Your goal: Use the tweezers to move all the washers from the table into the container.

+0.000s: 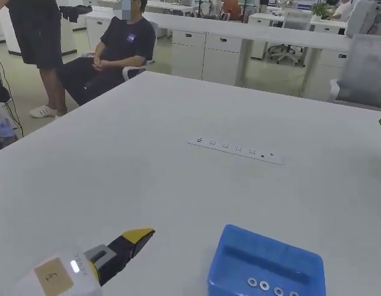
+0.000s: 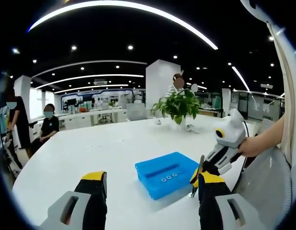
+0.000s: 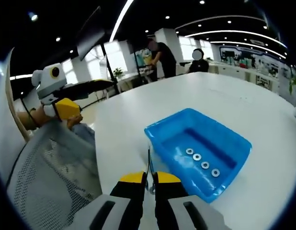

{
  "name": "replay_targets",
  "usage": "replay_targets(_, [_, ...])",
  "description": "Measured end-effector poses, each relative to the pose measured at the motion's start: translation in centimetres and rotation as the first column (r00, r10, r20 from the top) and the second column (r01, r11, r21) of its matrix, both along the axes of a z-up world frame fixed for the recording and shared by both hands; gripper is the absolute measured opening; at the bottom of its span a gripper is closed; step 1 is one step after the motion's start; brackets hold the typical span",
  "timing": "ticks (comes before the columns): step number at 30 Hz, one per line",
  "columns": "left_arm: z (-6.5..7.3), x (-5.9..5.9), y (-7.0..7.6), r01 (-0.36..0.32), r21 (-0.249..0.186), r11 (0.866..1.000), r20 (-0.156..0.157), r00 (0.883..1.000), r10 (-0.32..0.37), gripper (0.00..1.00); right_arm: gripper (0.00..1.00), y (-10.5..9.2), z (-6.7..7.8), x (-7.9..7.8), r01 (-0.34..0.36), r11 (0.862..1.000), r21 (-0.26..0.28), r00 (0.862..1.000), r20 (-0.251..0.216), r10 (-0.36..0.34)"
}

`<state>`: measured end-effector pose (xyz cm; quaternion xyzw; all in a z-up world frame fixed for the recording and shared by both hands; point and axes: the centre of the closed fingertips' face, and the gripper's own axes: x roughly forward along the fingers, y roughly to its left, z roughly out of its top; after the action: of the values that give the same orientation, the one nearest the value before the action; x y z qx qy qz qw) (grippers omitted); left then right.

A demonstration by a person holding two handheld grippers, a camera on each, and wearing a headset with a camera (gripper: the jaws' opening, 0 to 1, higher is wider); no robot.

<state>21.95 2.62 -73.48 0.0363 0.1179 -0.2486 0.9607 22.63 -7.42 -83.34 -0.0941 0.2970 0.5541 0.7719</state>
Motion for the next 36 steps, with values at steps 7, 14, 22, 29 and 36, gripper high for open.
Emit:
replay_targets(7, [0.0,0.0,0.0,-0.001,0.004,1.000,0.001,1.000,0.001,0.79,0.04,0.5,-0.2,-1.1,-0.111,0.989,-0.095,0.985,0.118,0.122])
replay_targets(14, [-0.1,0.0,0.0,0.002,0.007,1.000,0.002,1.000,-0.002,0.79,0.03,0.4,-0.2,-1.2,-0.145,0.981,-0.128,0.971,0.174,0.166])
replay_targets(22, [0.1,0.0,0.2,-0.004,0.001,1.000,0.006,1.000,0.004,0.79,0.03,0.5,0.4,-1.0,-0.117,0.988,-0.105,0.980,0.150,0.132])
replay_targets(29, [0.1,0.0,0.1,-0.002,0.003,1.000,0.006,1.000,0.002,0.79,0.03,1.2,2.7,-0.3,-0.095,0.995,-0.011,0.986,0.134,0.095])
replay_targets(36, [0.1,0.0,0.1,-0.002,0.004,1.000,0.005,1.000,0.001,0.79,0.03,1.7,4.8,0.7,-0.025,0.990,0.137,0.999,0.050,0.018])
